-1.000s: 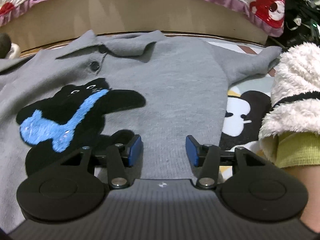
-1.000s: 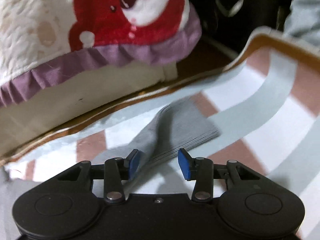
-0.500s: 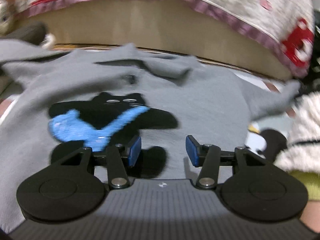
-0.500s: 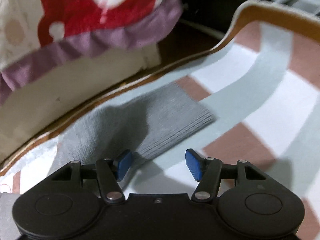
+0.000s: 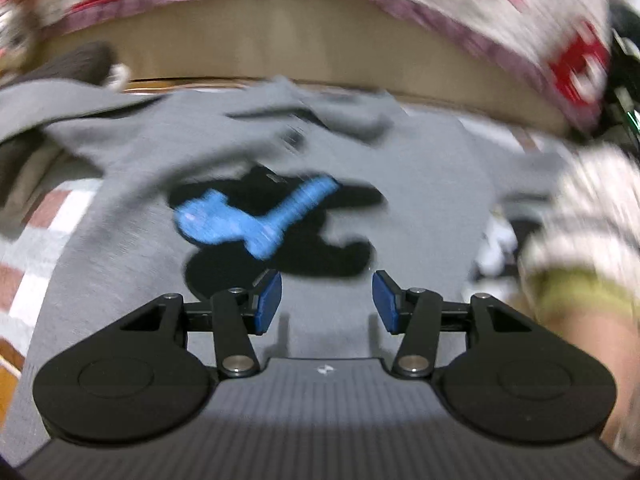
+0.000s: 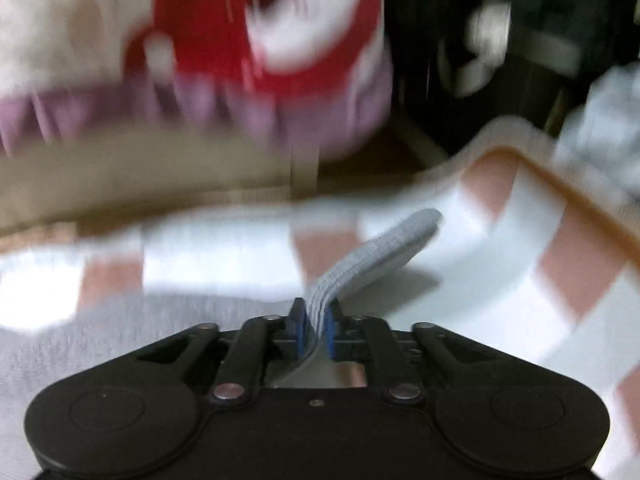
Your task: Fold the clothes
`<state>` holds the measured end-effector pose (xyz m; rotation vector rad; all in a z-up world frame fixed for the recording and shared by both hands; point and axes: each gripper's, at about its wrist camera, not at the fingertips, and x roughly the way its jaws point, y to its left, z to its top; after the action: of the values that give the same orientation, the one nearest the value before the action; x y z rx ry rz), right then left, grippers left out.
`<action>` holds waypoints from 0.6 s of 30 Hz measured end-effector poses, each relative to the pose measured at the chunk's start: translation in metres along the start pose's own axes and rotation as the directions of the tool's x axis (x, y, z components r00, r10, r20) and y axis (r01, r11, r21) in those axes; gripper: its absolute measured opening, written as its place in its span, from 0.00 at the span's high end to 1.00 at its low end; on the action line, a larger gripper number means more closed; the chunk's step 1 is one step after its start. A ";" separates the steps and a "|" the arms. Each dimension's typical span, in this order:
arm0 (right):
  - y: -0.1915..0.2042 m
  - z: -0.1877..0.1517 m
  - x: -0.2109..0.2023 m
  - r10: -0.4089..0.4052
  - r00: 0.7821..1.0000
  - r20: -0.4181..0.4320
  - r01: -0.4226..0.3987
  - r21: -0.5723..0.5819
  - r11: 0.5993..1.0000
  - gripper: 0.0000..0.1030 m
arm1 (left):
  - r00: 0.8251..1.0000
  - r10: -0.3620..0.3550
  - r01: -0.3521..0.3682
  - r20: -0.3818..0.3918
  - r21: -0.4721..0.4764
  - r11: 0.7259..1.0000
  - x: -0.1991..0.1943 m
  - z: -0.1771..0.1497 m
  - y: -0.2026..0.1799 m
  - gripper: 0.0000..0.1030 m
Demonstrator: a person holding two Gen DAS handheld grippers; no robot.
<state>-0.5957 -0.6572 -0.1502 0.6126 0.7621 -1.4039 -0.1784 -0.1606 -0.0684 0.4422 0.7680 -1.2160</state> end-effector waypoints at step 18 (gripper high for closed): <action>0.255 -0.013 -0.180 0.744 0.537 -0.399 -0.843 -0.301 0.447 0.54 | 0.985 0.101 -0.096 -0.140 0.044 0.994 0.056 0.003 -0.021 0.92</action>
<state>-0.3452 -0.5115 -0.0349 0.6178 0.7767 -0.2234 -0.1893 -0.2069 -0.1057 0.5961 0.8360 -1.1163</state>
